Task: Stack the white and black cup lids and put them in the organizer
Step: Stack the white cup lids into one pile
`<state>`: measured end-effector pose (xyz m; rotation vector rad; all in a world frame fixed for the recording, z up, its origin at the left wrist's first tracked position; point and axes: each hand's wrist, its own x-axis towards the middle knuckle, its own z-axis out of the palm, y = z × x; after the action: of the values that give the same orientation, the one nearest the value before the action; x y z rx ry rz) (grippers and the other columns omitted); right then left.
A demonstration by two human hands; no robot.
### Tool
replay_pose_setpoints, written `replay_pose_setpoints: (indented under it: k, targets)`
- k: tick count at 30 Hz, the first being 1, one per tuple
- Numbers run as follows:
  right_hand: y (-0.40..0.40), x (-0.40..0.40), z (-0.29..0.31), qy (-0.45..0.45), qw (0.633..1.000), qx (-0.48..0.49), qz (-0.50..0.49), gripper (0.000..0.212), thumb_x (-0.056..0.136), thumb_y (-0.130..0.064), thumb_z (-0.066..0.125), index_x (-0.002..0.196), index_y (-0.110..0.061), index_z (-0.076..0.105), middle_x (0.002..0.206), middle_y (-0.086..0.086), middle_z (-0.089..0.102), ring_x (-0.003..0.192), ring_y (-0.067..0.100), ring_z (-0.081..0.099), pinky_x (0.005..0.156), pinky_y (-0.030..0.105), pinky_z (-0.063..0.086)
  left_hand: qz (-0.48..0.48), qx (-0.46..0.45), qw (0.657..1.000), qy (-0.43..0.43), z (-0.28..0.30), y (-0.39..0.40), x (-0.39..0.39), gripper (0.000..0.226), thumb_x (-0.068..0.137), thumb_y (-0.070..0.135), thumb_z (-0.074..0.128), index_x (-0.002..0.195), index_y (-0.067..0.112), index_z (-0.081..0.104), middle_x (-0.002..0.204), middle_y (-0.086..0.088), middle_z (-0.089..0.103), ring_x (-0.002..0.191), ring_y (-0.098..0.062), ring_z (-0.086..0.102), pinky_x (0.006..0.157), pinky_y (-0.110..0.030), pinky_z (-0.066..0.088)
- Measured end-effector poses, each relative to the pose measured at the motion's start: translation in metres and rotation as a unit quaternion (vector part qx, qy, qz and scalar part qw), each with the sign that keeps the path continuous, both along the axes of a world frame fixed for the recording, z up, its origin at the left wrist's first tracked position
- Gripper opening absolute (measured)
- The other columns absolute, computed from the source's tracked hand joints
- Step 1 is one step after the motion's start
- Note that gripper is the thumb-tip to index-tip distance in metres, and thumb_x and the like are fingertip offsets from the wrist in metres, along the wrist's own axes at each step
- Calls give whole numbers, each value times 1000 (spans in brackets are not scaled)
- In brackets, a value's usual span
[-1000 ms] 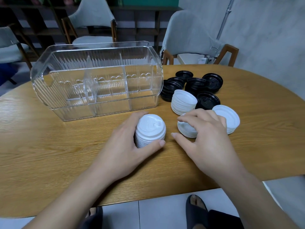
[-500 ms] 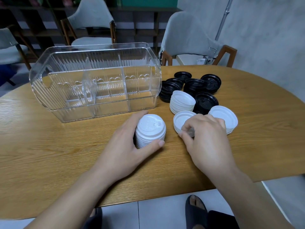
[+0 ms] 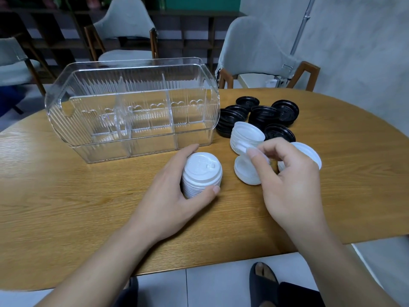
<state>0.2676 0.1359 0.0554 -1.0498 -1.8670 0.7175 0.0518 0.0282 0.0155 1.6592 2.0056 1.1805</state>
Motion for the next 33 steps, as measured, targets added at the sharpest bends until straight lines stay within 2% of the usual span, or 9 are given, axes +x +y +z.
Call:
replay_pose_setpoints:
  k: [4,7,8,10,16,18,21,26,33]
  targets:
    - [-4,-11,10,145,982,-104,62,18,109,-26,67,98,-15,76,85,-1,76,81,9,69,76,22,53,-21,25,999,-8,3,-1,1,100,86,52,93,169,39,38,165,26,48,156,-1,44,129,-33,38]
    - [-7,-21,11,253,934,-231,106,28,111,-26,65,105,0,76,104,28,75,93,25,70,94,47,59,-43,71,996,17,6,-2,4,108,86,42,98,172,32,35,169,23,46,160,-9,44,131,-44,38]
    - [-8,-24,11,273,918,-263,119,30,111,-26,64,108,1,77,112,32,74,98,29,69,101,54,59,-48,86,995,21,5,-2,5,109,86,40,98,173,30,33,170,21,46,159,-13,45,131,-47,39]
    - [-9,-29,11,284,904,-291,131,30,110,-26,64,110,0,79,116,31,76,103,31,71,104,55,58,-56,113,992,18,4,-2,5,110,87,35,98,174,30,32,168,19,48,158,-18,48,130,-50,39]
    - [-15,-37,10,283,900,-294,154,25,107,-23,67,110,-1,78,104,16,83,97,24,77,96,41,62,-38,183,982,31,3,-4,4,85,92,36,92,164,32,48,156,22,58,142,-22,57,122,-37,42]
    - [-17,-38,12,267,914,-264,153,23,104,-25,71,115,-6,78,105,9,84,98,20,79,95,38,63,-24,191,981,15,3,-4,4,80,90,39,93,159,30,54,150,20,63,137,-23,60,118,-35,45]
    - [-20,-37,14,209,949,-182,151,42,88,-32,85,127,-19,75,118,-1,80,106,20,79,97,40,65,17,202,979,-2,5,-5,3,81,84,47,95,154,28,60,143,22,65,130,-21,64,112,-26,47]
    - [-26,-40,7,46,983,-41,174,72,78,-31,98,144,-30,67,141,-17,66,135,12,62,107,25,52,63,210,976,-10,6,-6,3,65,81,43,89,138,21,68,130,13,71,115,-22,68,102,-32,53]
    - [-23,-37,7,32,987,-72,141,67,76,-39,98,137,-37,71,131,-21,72,128,5,65,109,28,53,60,186,980,45,7,-7,2,78,77,60,97,136,18,68,126,13,69,116,-21,62,102,-33,48]
